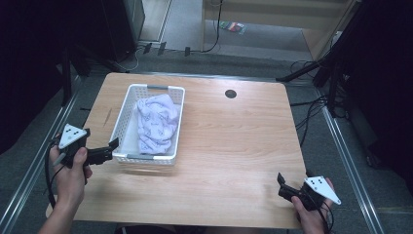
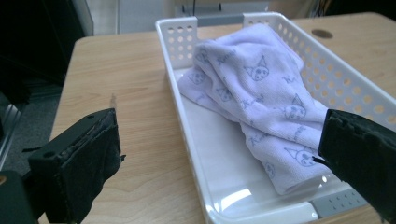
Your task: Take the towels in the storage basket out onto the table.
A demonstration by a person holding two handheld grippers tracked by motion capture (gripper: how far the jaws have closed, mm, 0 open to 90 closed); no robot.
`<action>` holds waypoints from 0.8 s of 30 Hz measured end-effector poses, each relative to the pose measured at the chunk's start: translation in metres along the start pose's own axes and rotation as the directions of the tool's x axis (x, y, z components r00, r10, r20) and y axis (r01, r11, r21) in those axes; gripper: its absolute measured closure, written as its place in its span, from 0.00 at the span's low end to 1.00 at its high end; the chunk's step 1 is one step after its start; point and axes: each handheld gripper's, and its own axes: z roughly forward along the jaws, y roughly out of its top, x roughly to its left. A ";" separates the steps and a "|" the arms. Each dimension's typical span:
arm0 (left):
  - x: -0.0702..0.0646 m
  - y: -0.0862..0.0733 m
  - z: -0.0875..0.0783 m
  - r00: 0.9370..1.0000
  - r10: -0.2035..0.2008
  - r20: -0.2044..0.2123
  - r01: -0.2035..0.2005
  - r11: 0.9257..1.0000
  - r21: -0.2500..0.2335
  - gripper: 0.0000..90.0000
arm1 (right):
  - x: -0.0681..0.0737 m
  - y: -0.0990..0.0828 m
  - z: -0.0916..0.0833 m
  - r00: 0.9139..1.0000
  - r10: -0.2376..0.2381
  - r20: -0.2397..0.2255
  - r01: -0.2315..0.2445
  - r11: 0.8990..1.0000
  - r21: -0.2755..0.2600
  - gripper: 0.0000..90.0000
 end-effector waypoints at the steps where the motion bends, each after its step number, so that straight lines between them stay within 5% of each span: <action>1: -0.001 0.003 0.003 1.000 0.009 0.001 -0.009 1.000 0.018 0.00 | 0.000 0.000 0.000 1.000 0.000 0.000 0.000 1.000 0.000 0.00; 9: -0.013 0.030 0.028 0.997 0.052 0.051 -0.058 0.991 0.117 0.00 | 0.000 0.000 0.000 1.000 0.002 0.001 -0.002 1.000 0.002 0.00; 13: -0.022 0.040 0.042 0.994 0.092 0.052 -0.100 0.980 0.171 0.00 | 0.000 0.000 0.001 1.000 0.002 -0.001 -0.002 1.000 0.005 0.00; 20: -0.026 0.057 0.066 0.993 0.069 0.094 -0.091 0.964 0.249 0.00 | 0.000 0.000 0.001 1.000 0.002 -0.005 -0.002 1.000 0.008 0.00; 24: -0.030 0.064 0.077 0.991 0.079 0.108 -0.109 0.946 0.306 0.00 | -0.001 0.000 0.001 1.000 0.005 -0.008 -0.005 1.000 0.015 0.00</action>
